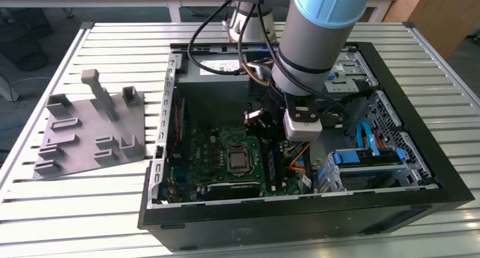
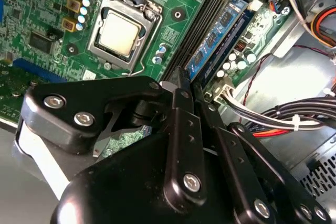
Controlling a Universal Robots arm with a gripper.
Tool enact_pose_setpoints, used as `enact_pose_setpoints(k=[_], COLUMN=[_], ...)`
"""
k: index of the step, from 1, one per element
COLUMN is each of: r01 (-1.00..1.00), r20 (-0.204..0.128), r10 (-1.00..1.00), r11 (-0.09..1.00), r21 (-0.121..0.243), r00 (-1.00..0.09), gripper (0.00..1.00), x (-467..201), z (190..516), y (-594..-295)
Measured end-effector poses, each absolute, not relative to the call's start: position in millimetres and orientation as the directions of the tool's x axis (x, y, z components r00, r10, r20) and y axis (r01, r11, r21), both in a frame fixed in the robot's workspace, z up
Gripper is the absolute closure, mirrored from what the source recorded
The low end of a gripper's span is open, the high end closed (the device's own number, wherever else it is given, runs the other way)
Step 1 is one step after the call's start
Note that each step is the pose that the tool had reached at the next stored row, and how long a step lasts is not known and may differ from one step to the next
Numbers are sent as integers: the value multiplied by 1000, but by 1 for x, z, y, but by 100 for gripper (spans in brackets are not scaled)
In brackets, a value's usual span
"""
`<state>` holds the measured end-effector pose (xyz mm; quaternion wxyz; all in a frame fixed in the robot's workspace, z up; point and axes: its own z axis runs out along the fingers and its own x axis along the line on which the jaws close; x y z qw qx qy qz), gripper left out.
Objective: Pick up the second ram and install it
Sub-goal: 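Insert the second ram into the second slot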
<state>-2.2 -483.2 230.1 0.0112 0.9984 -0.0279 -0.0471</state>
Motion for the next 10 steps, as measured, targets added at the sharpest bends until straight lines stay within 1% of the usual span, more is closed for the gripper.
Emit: enact_pose_setpoints(k=[10], r01=[-55], r20=[-93], r10=[-57], r11=[-998], r21=[26], r00=[994], gripper=[86], x=[-4], z=[222], y=[-483])
